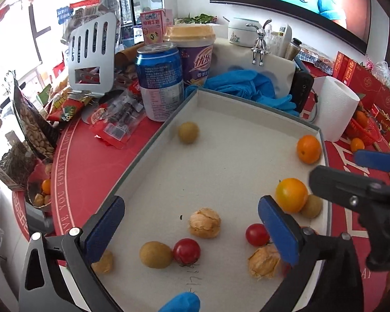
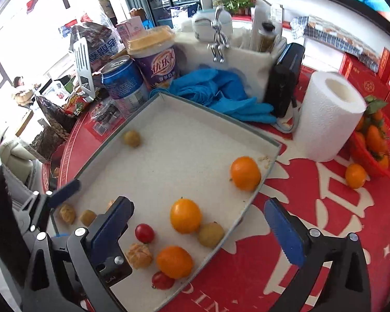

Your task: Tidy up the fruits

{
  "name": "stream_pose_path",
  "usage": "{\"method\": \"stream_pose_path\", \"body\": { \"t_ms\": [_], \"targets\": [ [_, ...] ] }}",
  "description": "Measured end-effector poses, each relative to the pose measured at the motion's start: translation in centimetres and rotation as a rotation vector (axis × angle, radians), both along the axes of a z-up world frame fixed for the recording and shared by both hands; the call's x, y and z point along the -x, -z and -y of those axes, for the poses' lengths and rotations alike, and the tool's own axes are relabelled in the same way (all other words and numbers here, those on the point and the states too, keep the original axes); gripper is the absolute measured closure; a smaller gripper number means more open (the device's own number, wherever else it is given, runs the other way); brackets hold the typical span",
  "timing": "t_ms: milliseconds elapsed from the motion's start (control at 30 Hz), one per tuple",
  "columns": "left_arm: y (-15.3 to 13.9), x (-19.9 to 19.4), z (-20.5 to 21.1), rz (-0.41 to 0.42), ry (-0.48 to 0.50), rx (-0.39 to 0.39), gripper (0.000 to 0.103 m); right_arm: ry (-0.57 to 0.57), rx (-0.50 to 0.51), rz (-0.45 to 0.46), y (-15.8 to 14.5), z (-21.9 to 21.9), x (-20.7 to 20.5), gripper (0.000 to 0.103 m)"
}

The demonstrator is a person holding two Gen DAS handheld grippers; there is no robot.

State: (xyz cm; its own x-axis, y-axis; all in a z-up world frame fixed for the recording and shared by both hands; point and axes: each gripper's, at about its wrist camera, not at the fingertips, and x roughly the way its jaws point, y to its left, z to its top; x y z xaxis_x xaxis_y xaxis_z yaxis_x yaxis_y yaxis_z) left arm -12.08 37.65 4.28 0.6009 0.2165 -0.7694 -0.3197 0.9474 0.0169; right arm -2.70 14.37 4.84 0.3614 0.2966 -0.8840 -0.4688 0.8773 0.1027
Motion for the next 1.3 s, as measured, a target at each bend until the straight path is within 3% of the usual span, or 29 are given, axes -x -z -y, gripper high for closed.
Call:
{"method": "stream_pose_path", "body": {
  "t_ms": [200,367,500,1300],
  "targets": [
    [-1.7,0.8,0.9,0.008,0.070,0.061,0.000,-0.020,0.046,-0.021,-1.3,0.6,0.7,0.000],
    [-3.7,1.6,2.3,-0.004,0.099,0.063,0.000,-0.051,0.045,-0.015,-3.1,0.8,1.7,0.000],
    [-4.8,2.3,3.5,-0.025,0.082,0.020,0.000,-0.078,0.058,-0.011,-3.9,0.7,2.4,0.000],
    [-2.6,2.3,5.6,-0.110,0.044,-0.032,0.000,-0.056,0.070,-0.068,-1.9,3.2,2.6,0.000]
  ]
}}
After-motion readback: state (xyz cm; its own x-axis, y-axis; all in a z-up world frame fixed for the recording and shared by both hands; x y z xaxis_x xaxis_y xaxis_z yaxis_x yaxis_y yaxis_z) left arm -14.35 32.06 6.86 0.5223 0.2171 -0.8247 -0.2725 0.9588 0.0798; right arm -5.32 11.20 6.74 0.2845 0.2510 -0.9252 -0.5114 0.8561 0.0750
